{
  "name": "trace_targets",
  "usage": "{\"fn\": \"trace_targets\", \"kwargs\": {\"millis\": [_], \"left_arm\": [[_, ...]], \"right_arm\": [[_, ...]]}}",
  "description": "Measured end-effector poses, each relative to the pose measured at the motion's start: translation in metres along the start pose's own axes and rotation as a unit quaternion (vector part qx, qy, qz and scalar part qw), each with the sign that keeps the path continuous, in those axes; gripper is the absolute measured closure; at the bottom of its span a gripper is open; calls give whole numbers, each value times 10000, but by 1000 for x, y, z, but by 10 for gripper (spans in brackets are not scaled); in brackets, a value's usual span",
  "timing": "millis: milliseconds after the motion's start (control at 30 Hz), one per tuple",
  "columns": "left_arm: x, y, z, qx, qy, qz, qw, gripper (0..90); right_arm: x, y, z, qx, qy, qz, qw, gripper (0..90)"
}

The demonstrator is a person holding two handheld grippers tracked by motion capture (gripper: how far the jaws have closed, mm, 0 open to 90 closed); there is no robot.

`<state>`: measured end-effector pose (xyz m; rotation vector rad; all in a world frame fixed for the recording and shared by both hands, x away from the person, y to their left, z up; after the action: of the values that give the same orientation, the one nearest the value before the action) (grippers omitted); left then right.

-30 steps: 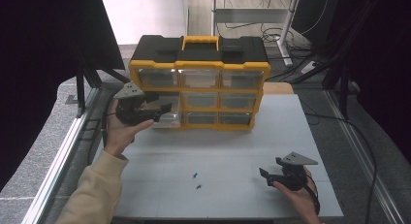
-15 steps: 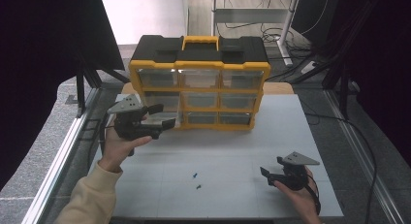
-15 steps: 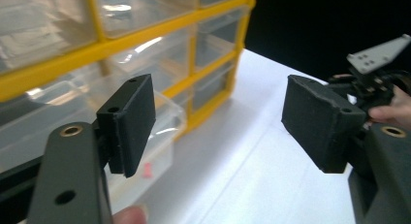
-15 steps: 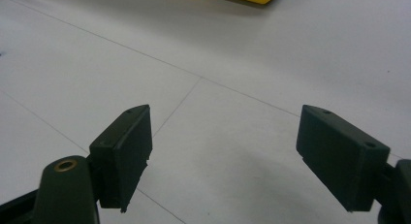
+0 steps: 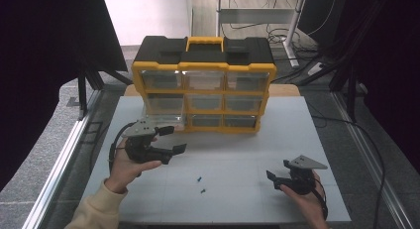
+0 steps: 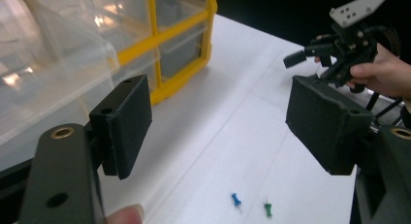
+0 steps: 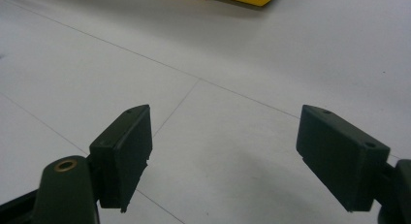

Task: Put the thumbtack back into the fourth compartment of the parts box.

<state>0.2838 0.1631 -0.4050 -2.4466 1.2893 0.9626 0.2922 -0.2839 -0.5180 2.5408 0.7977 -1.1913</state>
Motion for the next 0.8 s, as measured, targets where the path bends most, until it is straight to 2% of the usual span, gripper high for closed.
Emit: {"fn": "trace_targets", "kwargs": {"millis": [200, 400, 567, 800], "left_arm": [[14, 5, 15, -57, -204, 122, 9997, 249], [30, 8, 29, -91, -565, 166, 9982, 252], [37, 11, 33, -112, -679, 235, 9974, 256], [50, 16, 39, -20, -938, 242, 9953, 257]], "right_arm": [[0, 0, 0, 5, -2, 0, 10000, 207], [0, -1, 0, -53, -5, -26, 10000, 207], [0, -1, 0, -70, -19, 7, 10000, 207], [0, -1, 1, -99, -53, 13, 9999, 206]]}}
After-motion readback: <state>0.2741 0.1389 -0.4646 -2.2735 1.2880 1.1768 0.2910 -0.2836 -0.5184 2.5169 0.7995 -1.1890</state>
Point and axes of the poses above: each handheld gripper's, and its own axes: x roughly forward along the jaws, z roughly out of its underside, y roughly to its right, the point moved 1 cm from there along x, roughly forward along the jaws, and after that the axes turned 13 degrees about -y, right-handed, at the moved point
